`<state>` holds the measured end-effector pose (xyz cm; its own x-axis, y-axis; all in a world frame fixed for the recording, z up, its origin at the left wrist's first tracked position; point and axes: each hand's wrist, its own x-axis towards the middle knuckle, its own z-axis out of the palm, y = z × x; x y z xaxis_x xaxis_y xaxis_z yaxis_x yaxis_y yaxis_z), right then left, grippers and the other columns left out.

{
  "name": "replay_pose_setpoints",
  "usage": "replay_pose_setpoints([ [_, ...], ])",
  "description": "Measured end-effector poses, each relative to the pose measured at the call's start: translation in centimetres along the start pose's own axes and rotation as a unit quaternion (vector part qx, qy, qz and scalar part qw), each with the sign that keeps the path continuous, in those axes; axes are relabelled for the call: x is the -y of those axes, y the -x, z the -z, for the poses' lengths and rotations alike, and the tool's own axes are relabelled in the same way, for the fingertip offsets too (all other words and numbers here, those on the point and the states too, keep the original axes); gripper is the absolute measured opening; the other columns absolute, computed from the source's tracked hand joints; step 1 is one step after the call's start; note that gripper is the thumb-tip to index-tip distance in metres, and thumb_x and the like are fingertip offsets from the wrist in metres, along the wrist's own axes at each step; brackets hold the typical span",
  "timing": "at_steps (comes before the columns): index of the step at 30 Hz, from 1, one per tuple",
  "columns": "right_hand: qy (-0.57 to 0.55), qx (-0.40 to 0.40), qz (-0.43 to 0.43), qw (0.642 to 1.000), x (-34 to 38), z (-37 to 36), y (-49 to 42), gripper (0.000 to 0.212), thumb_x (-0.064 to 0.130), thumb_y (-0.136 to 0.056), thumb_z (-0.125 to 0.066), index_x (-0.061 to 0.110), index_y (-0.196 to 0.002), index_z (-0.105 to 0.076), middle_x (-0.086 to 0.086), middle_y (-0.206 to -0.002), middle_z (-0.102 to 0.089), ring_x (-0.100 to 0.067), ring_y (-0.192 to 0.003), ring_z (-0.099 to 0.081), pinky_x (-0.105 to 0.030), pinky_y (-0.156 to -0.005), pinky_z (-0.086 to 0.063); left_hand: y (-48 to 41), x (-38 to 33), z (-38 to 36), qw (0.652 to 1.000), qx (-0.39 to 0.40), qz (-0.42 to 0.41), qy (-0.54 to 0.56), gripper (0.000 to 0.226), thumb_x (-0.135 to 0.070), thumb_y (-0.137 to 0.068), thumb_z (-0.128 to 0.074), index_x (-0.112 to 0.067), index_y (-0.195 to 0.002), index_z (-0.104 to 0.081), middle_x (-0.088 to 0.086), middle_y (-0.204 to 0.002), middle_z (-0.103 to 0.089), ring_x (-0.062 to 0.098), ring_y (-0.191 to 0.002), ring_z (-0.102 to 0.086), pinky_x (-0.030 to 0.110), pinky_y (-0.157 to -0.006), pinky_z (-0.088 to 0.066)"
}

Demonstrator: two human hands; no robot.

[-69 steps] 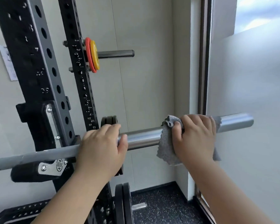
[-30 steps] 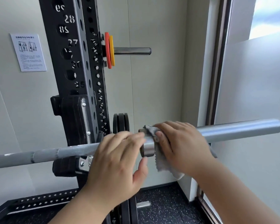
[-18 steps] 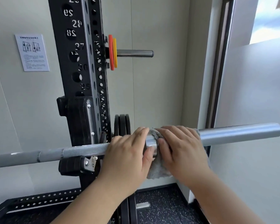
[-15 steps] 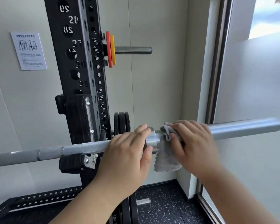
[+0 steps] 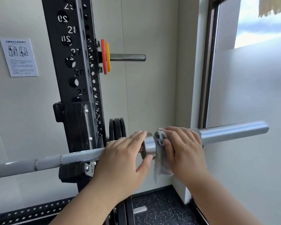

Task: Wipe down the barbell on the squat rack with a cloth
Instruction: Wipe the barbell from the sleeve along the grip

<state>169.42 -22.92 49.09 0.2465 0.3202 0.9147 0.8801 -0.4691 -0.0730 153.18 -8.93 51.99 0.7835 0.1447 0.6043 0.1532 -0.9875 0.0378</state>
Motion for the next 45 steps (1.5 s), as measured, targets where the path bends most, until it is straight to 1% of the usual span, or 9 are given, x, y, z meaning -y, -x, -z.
replay_pose_setpoints([
  [6, -0.085, 0.011, -0.136, 0.987, 2.9, 0.4, -3.5, 0.042, 0.049, -0.107, -0.028, 0.026, -0.075, -0.044, 0.014, -0.065, -0.048, -0.018, -0.067, -0.050, -0.040, -0.070, -0.039, 0.1, 0.5, 0.7, 1.000, -0.011, 0.013, -0.002, 0.070, -0.062, -0.097, -0.034, -0.027, -0.157, -0.044, -0.014, -0.161, -0.044, 0.010, -0.147, -0.044, 0.036, -0.123, -0.033],
  [10, -0.061, 0.045, -0.024, 0.997, 5.9, -0.8, -1.8, 0.036, 0.041, -0.110, -0.038, 0.026, -0.115, -0.070, 0.013, -0.114, -0.072, -0.014, -0.106, -0.065, -0.038, -0.097, -0.047, -0.2, 0.5, 0.5, 0.998, 0.043, 0.012, -0.051, 0.065, -0.064, -0.089, -0.030, -0.028, -0.136, -0.057, -0.013, -0.138, -0.059, 0.014, -0.126, -0.058, 0.039, -0.108, -0.041],
  [14, -0.070, 0.001, 0.009, 0.998, 5.2, -0.8, 2.3, 0.040, 0.029, -0.110, -0.047, 0.015, -0.145, -0.062, -0.002, -0.152, -0.058, -0.021, -0.140, -0.055, -0.043, -0.117, -0.042, 0.4, 1.3, 0.5, 0.998, 0.044, -0.004, -0.047, 0.068, -0.064, -0.088, -0.034, -0.027, -0.142, -0.054, -0.014, -0.140, -0.060, 0.015, -0.120, -0.059, 0.039, -0.105, -0.045],
  [20, -0.076, 0.014, -0.002, 0.997, 6.0, -0.5, 2.6, 0.043, 0.026, -0.111, -0.044, 0.011, -0.148, -0.060, -0.006, -0.156, -0.054, -0.022, -0.147, -0.049, -0.046, -0.119, -0.043, -0.1, 1.5, 0.8, 0.997, 0.056, -0.019, -0.050, 0.061, -0.062, -0.086, -0.049, -0.030, -0.138, -0.052, -0.014, -0.130, -0.060, 0.019, -0.111, -0.056, 0.041, -0.101, -0.043],
  [26, -0.032, 0.044, -0.062, 0.997, 7.0, -0.8, -2.2, 0.037, 0.036, -0.109, -0.039, 0.028, -0.120, -0.074, 0.015, -0.116, -0.073, -0.009, -0.111, -0.064, -0.038, -0.108, -0.043, 0.3, 2.4, 0.4, 0.998, 0.042, -0.041, -0.026, 0.044, -0.057, -0.078, -0.063, -0.030, -0.114, -0.063, -0.012, -0.109, -0.062, 0.020, -0.096, -0.055, 0.038, -0.088, -0.040],
  [32, -0.044, -0.019, -0.022, 0.999, 7.2, -1.1, 2.8, 0.045, 0.022, -0.109, -0.041, 0.007, -0.149, -0.057, -0.004, -0.154, -0.055, -0.024, -0.147, -0.048, -0.054, -0.119, -0.040, 0.4, 2.3, 0.3, 0.998, 0.024, -0.055, -0.006, 0.036, -0.050, -0.076, -0.067, -0.028, -0.105, -0.071, -0.003, -0.126, -0.068, 0.026, -0.097, -0.060, 0.044, -0.088, -0.045],
  [37, -0.001, 0.084, -0.108, 0.991, 7.3, -0.4, -2.5, 0.045, 0.041, -0.107, -0.032, 0.029, -0.120, -0.074, 0.012, -0.115, -0.075, -0.014, -0.111, -0.067, -0.046, -0.104, -0.048, 0.6, 2.7, 0.1, 0.998, 0.010, -0.065, 0.001, 0.055, -0.049, -0.077, -0.072, -0.027, -0.127, -0.064, -0.005, -0.126, -0.064, 0.026, -0.098, -0.058, 0.043, -0.089, -0.045],
  [40, 0.018, 0.164, -0.149, 0.975, 6.7, -0.3, -5.1, 0.053, 0.050, -0.102, -0.030, 0.019, -0.096, -0.072, 0.004, -0.080, -0.072, -0.019, -0.082, -0.066, -0.043, -0.082, -0.055, 0.6, 2.7, 0.2, 0.997, 0.009, -0.070, 0.005, 0.048, -0.047, -0.077, -0.073, -0.027, -0.121, -0.065, -0.005, -0.123, -0.064, 0.026, -0.093, -0.057, 0.042, -0.086, -0.045],
  [45, -0.055, 0.000, -0.041, 0.998, 6.7, -1.0, 0.2, 0.042, 0.029, -0.111, -0.035, 0.022, -0.132, -0.071, 0.009, -0.133, -0.070, -0.012, -0.127, -0.062, -0.047, -0.109, -0.045, 0.9, 2.4, 0.1, 0.997, -0.003, -0.073, 0.041, 0.045, -0.058, -0.082, -0.057, -0.031, -0.116, -0.067, -0.010, -0.122, -0.067, 0.025, -0.106, -0.059, 0.044, -0.096, -0.045],
])
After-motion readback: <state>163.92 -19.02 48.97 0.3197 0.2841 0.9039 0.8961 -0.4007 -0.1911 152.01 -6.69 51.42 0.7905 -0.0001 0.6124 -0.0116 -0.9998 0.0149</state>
